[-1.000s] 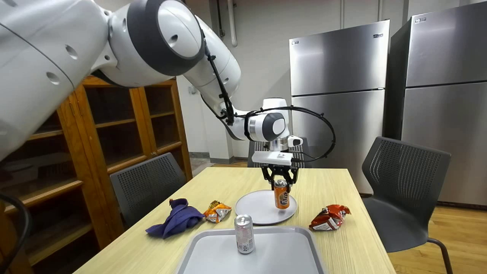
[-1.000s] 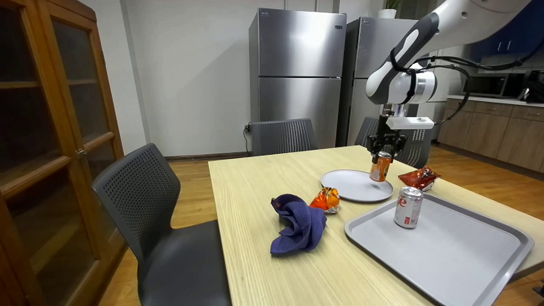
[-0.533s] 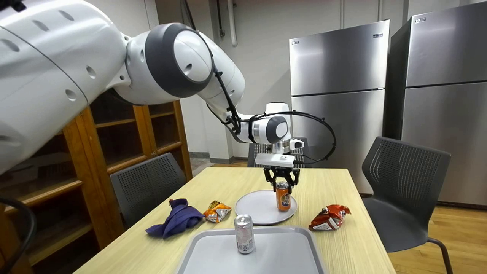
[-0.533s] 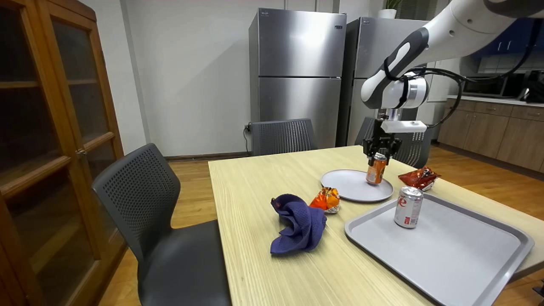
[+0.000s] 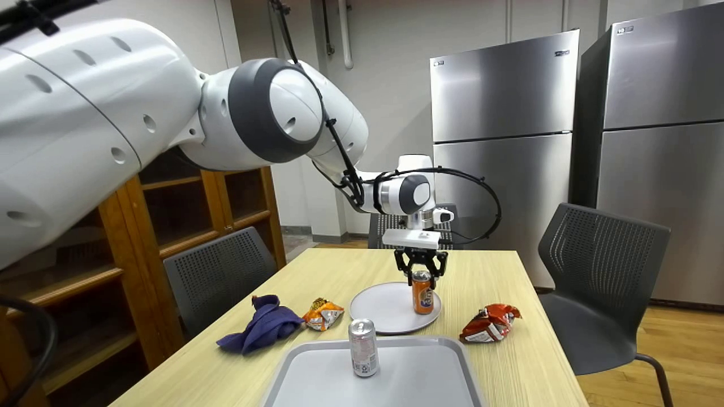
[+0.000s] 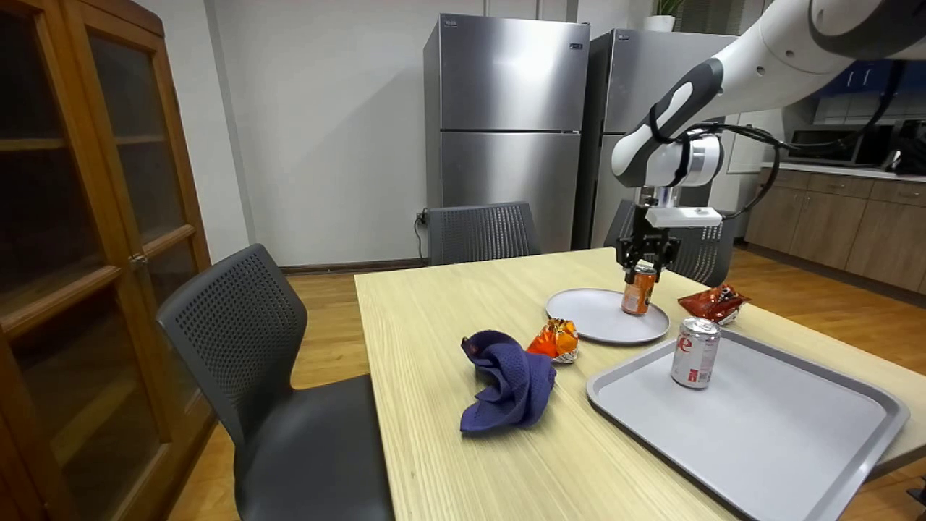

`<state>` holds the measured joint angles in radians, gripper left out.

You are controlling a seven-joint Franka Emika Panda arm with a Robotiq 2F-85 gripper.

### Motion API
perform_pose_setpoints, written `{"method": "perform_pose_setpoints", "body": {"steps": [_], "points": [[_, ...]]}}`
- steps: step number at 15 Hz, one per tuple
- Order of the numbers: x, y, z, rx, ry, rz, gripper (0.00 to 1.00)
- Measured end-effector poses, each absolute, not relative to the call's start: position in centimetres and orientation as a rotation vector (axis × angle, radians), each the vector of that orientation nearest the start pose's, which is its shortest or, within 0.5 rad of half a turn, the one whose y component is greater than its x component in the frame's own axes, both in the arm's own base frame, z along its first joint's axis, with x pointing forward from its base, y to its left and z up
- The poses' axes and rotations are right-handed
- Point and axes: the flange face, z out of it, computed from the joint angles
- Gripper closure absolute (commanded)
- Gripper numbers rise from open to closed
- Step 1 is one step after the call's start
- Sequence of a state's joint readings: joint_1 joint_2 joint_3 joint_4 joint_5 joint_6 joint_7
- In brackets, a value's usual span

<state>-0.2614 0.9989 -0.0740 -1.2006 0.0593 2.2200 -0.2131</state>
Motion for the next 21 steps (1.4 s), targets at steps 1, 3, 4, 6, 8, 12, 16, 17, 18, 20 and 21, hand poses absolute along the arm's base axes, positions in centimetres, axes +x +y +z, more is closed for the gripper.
{"method": "perform_pose_setpoints", "body": {"steps": [1, 3, 4, 6, 8, 12, 16, 17, 18, 20, 21], "points": [[72.4, -23.4, 17.1, -3.156, 0.195, -0.03, 0.01], [72.6, -23.6, 17.5, -3.156, 0.196, -0.032, 0.0], [72.7, -23.6, 17.7, -3.156, 0.197, -0.033, 0.0], [72.8, -23.8, 18.0, -3.156, 0.199, -0.039, 0.0], [72.9, -24.0, 18.5, -3.158, 0.203, -0.05, 0.0], [73.0, -24.5, 20.1, -3.16, 0.196, -0.086, 0.0], [72.8, -24.6, 22.4, -3.162, 0.155, -0.14, 0.0], [72.6, -24.5, 22.9, -3.163, 0.148, -0.152, 0.0], [72.3, -24.5, 23.2, -3.164, 0.142, -0.163, 0.0], [71.6, -24.5, 23.8, -3.166, 0.132, -0.183, 0.0], [71.1, -24.4, 24.1, -3.167, 0.126, -0.188, 0.0]]}}
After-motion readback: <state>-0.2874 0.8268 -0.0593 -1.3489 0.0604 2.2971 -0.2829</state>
